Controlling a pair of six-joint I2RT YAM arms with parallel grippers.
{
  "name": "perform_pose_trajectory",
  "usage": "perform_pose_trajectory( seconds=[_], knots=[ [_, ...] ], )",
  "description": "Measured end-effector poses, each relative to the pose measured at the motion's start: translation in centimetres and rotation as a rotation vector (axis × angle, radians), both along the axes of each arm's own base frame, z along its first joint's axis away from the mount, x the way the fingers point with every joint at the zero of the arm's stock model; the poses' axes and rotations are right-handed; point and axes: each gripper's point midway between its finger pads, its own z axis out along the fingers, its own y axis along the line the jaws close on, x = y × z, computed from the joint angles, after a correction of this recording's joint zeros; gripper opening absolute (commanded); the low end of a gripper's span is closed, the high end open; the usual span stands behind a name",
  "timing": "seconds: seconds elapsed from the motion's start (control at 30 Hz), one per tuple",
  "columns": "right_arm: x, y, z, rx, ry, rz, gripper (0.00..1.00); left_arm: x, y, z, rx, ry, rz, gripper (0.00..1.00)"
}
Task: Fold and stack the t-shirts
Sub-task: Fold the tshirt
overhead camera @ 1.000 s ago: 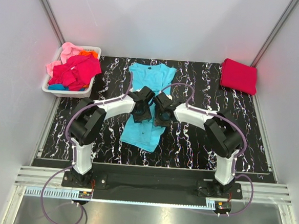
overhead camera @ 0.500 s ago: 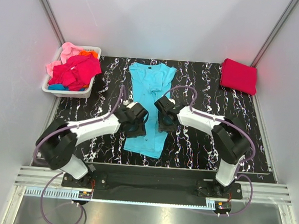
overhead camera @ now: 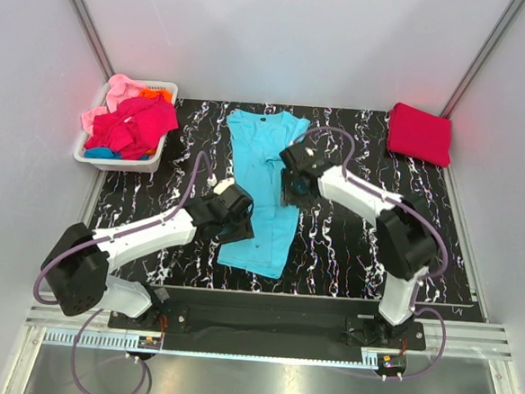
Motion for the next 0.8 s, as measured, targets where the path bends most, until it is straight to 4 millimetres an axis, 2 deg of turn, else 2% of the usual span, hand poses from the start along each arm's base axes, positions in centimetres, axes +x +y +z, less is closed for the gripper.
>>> perform_pose_trajectory(
  seconds=[0.17, 0.27, 0.4, 0.47, 0.53, 0.8],
  knots=[
    [9.0, 1.5, 0.0, 0.069, -0.04, 0.017, 0.5, -0.8, 0.7, 0.6, -0.039, -0.016, 0.021, 0.51],
    [13.0, 3.5, -0.8, 0.1, -0.072, 0.073, 0.56, -1.6, 1.5, 0.8, -0.059, -0.024, 0.028, 0.51],
    [15.0, 6.1, -3.2, 0.127, -0.056, 0.152, 0.71, -2.4, 2.1, 1.0, -0.083, -0.027, 0.032, 0.51],
    [15.2, 6.9, -4.3, 0.134, -0.037, 0.176, 0.72, -2.6, 2.1, 0.9, -0.086, -0.021, 0.031, 0.51],
    [15.7, 7.7, -3.6, 0.16, -0.051, 0.194, 0.72, -2.9, 2.2, 0.7, -0.085, -0.01, 0.027, 0.51],
    [16.8, 9.0, -4.3, 0.182, -0.05, 0.218, 0.71, -3.4, 2.3, 0.5, -0.091, 0.005, 0.017, 0.51]
  ],
)
